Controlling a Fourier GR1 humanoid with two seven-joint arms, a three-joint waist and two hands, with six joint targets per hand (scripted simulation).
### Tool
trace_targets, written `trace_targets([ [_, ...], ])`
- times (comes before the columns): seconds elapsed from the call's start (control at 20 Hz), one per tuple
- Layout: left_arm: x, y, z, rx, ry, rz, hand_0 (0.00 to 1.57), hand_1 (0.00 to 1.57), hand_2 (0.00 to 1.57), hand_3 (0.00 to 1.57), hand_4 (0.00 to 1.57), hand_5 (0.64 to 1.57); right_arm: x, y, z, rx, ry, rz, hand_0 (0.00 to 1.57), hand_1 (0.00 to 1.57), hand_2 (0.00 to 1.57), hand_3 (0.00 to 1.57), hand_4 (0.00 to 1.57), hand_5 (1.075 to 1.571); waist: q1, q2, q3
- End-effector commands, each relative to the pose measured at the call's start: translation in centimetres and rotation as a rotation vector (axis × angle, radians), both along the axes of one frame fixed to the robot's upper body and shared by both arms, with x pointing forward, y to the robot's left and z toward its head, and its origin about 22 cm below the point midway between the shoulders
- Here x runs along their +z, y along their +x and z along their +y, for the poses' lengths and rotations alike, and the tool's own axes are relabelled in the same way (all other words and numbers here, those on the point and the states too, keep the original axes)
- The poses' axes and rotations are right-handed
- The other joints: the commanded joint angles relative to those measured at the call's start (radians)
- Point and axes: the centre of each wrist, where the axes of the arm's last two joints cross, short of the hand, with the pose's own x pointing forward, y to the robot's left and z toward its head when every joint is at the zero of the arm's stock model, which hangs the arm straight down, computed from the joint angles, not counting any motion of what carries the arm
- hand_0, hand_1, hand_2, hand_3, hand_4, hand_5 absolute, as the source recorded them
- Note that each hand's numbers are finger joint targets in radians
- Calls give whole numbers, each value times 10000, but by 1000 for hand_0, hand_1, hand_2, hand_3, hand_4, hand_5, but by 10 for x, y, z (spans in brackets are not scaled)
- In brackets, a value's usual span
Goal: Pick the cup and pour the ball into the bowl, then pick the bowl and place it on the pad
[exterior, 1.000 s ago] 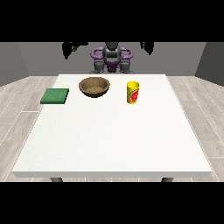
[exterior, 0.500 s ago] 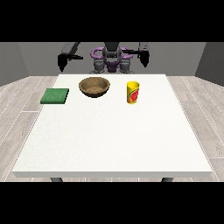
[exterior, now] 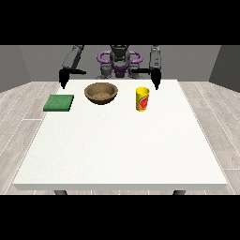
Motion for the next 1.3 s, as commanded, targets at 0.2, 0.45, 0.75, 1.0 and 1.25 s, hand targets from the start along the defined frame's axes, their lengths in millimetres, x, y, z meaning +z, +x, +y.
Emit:
trace_targets([
  [0.2,-12,29,26,722,257,-212,0,0,0,0,0,1415,-20,9,23,357,38,-516,0,0,0,0,0,1548,-237,553,-3],
  [0.45,-1,51,43,954,-123,-884,0,0,0,0,0,1410,-3,22,-12,716,57,-1211,0,0,0,0,0,1547,-688,1534,-3],
  [0.75,-8,60,30,997,-32,-1056,0,0,0,0,0,1394,-14,23,-21,694,166,-1347,0,0,0,0,0,1550,-791,1829,1],
  [1.0,-8,69,32,1294,8,-1260,0,0,0,0,0,1401,6,35,-34,729,-155,-1508,0,0,0,0,0,1543,-1058,2220,-3],
  [1.25,4,73,47,2953,1060,-2350,1352,1352,1571,1571,1111,1560,28,41,-50,1092,-229,-2437,0,0,0,0,0,1543,-1657,3047,8],
])
